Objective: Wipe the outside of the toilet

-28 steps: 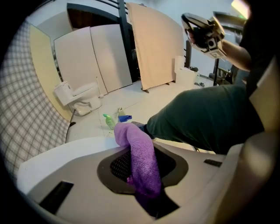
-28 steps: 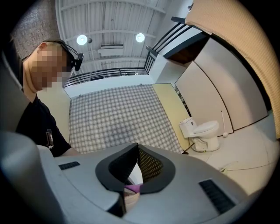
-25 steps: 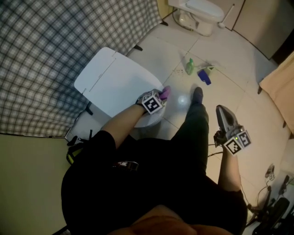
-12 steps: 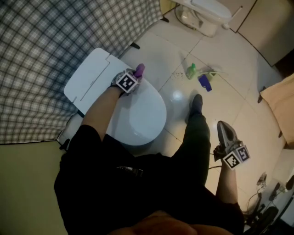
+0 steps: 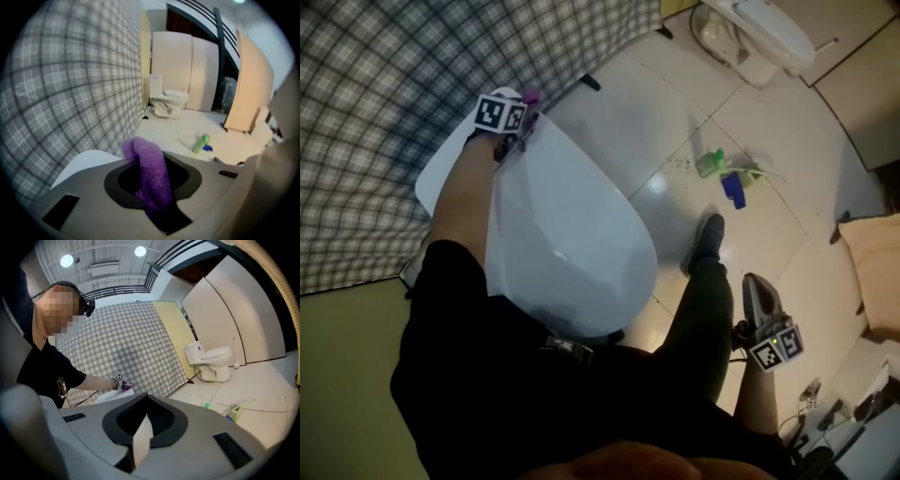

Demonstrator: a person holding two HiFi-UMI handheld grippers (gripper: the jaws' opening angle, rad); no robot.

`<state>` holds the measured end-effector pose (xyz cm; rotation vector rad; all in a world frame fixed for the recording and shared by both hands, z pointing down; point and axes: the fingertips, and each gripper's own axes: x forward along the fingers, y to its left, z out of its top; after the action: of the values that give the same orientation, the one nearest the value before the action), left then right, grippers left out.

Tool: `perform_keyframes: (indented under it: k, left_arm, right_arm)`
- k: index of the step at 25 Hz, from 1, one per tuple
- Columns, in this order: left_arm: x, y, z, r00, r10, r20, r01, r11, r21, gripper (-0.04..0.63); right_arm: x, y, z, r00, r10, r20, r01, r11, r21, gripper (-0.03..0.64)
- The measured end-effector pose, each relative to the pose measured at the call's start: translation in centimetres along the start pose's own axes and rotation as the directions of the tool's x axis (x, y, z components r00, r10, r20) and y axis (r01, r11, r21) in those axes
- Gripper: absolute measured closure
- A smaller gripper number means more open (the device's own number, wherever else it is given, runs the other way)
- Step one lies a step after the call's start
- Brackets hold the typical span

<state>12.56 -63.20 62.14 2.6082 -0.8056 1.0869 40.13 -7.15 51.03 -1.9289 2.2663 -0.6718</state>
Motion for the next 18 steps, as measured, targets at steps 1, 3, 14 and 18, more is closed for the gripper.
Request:
perform_keyframes:
  k: [1, 3, 14, 18]
  left_arm:
    - [-0.1, 1.0, 0.5, 1.0, -0.007, 0.03, 0.008, 0.999, -0.041, 0.505]
    - [-0.3, 2.9, 1.2, 0.997, 0.015, 0.074, -0.008, 0.996, -0.086, 0.505]
    - [-5.0, 14.7, -2.7, 0.905, 0.422, -0.05, -0.416, 0.857, -0.304, 0.506]
    - [-9.2, 9.3, -1.3, 0.932, 0.343, 0.117, -0.298, 0.909, -0.291, 0.506]
  right_arm:
    - [0.8, 0.1, 0.1, 1.0, 0.012, 0.005, -0.012, 1.0, -0.002, 0.614]
    - [2.1, 0.3, 0.1, 0.999, 0.034, 0.003, -0.034, 0.999, -0.001, 0.614]
    - [2.4, 1.8, 0.1, 0.998, 0.056, -0.02, -0.056, 0.998, -0.003, 0.614]
    - [1.1, 3.3, 1.2, 0.997, 0.072, 0.014, -0.071, 0.997, -0.024, 0.614]
